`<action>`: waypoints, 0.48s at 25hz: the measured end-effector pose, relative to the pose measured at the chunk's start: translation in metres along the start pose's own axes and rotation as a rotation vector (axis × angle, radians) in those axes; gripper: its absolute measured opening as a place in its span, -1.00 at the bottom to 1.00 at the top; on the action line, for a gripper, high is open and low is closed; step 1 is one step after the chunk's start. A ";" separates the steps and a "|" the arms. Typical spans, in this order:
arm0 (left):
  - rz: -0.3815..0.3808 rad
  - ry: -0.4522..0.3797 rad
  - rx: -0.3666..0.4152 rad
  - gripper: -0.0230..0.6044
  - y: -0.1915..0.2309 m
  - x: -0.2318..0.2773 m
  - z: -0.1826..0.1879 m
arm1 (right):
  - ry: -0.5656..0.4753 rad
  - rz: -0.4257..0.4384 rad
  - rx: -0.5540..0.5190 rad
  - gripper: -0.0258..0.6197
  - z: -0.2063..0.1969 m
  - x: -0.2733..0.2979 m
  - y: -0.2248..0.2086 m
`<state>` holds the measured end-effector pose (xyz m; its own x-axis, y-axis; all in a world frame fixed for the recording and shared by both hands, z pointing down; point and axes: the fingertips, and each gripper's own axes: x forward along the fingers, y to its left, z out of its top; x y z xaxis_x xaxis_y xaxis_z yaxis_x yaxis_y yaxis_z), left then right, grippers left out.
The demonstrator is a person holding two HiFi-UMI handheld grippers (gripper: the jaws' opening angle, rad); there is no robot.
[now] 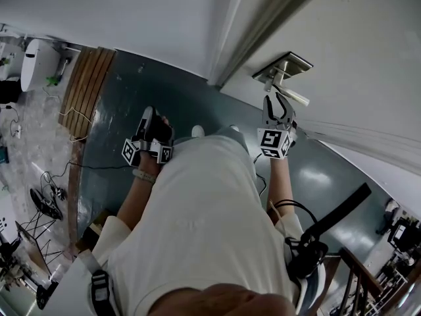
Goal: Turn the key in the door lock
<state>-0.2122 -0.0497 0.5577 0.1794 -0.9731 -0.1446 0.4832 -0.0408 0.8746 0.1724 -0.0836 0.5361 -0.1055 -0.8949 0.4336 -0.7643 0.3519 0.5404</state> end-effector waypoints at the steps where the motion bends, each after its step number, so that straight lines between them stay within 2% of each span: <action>1: 0.000 -0.001 -0.003 -0.90 0.000 0.000 0.000 | 0.038 -0.003 -0.177 -0.54 -0.003 0.002 0.009; 2: -0.001 -0.001 -0.007 -0.90 0.000 0.000 0.000 | 0.069 -0.015 -0.321 -0.53 -0.006 0.005 0.015; 3: -0.002 -0.002 -0.010 -0.90 0.000 -0.001 -0.001 | 0.093 -0.032 -0.419 -0.53 -0.009 0.008 0.017; 4: -0.002 -0.003 -0.012 -0.90 0.001 -0.001 -0.002 | 0.112 -0.050 -0.469 -0.53 -0.012 0.011 0.017; 12: -0.011 -0.026 -0.016 -0.90 0.002 -0.003 0.002 | 0.156 -0.124 -0.563 -0.53 -0.005 0.038 0.010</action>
<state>-0.2138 -0.0473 0.5612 0.1520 -0.9781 -0.1425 0.4984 -0.0487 0.8656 0.1639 -0.1132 0.5614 0.0898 -0.9027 0.4207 -0.3061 0.3770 0.8742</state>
